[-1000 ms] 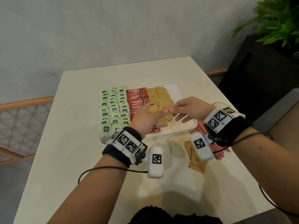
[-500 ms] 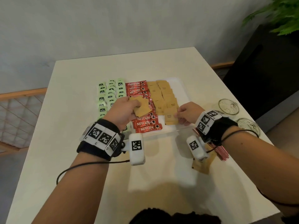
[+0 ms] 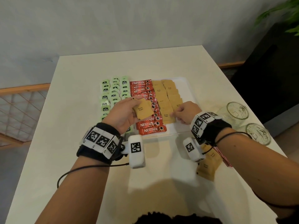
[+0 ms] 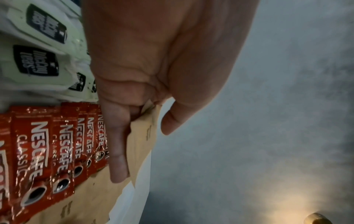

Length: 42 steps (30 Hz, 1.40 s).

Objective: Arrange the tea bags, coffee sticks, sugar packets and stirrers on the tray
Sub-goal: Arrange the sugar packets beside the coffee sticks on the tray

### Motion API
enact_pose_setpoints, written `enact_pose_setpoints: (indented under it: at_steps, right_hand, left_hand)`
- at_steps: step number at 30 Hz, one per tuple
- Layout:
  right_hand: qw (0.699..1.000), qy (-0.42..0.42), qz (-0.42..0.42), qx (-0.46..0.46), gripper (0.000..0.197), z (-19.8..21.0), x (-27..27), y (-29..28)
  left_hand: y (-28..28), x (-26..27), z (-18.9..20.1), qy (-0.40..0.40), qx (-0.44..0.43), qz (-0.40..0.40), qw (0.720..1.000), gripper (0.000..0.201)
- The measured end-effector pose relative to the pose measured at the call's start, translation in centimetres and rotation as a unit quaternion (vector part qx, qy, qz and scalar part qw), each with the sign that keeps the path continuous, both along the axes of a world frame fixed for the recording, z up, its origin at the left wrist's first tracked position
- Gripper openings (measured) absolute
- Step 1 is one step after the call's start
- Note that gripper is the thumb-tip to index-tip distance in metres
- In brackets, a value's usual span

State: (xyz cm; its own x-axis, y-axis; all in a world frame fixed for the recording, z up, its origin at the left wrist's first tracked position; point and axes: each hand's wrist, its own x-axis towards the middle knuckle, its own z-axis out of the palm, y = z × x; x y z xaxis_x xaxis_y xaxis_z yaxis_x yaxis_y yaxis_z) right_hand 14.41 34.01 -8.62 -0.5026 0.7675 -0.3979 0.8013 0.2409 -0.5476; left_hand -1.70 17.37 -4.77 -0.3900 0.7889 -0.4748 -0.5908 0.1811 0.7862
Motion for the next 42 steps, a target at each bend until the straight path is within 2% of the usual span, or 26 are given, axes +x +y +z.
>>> enact_pose_setpoints:
  at_steps: [4,6,10,14,16,20,24,27,30,33,39,42]
  right_hand:
    - [0.998,0.055,0.009,0.038,0.033,1.1,0.9,-0.5]
    - [0.993,0.116,0.002,0.007,0.035,1.9,1.7,-0.9]
    - [0.969,0.224,0.007,-0.107,0.035,3.9,2.8,-2.2]
    - [0.962,0.25,0.034,-0.11,0.025,4.4,3.1,-2.7]
    - [0.96,0.258,0.033,-0.104,0.017,4.4,3.4,-2.6]
    - [0.952,0.277,0.027,-0.123,0.012,4.6,4.2,-2.1]
    - [0.934,0.333,-0.061,-0.114,0.01,4.9,4.5,-0.1]
    - [0.947,0.289,-0.12,-0.07,0.015,3.8,4.6,1.5]
    - [0.981,0.163,-0.087,-0.065,0.014,1.5,4.5,2.0]
    - [0.99,0.1,-0.074,-0.069,0.013,0.2,4.2,1.5]
    - [0.992,0.071,-0.092,-0.045,0.017,-0.4,3.2,1.6]
    - [0.995,0.047,-0.078,-0.034,0.022,-0.3,2.9,1.8]
  left_hand:
    - [0.4,1.1,0.6,-0.017,0.023,-0.027,0.999,0.036]
    - [0.8,1.8,0.7,-0.004,0.028,-0.046,0.999,0.041]
    - [1.6,3.8,0.8,0.083,0.013,-0.066,0.994,0.042]
    - [2.1,5.7,0.8,0.177,0.01,-0.086,0.98,0.034]
    - [2.1,6.2,0.8,0.197,0.012,-0.09,0.976,0.033]
    - [1.8,6.5,1.2,0.143,0.02,-0.08,0.986,0.032]
    - [1.6,5.5,2.0,0.064,0.007,-0.005,0.998,0.023]
    - [1.4,4.0,2.3,0.083,-0.023,0.041,0.995,0.013]
    - [1.1,2.8,2.1,0.16,-0.058,0.043,0.985,0.017]
    - [0.7,2.3,1.6,0.204,-0.063,0.036,0.976,0.023]
    - [1.2,2.0,1.0,0.096,-0.069,0.072,0.99,0.036]
    - [1.5,2.2,1.0,0.089,-0.071,0.069,0.991,0.032]
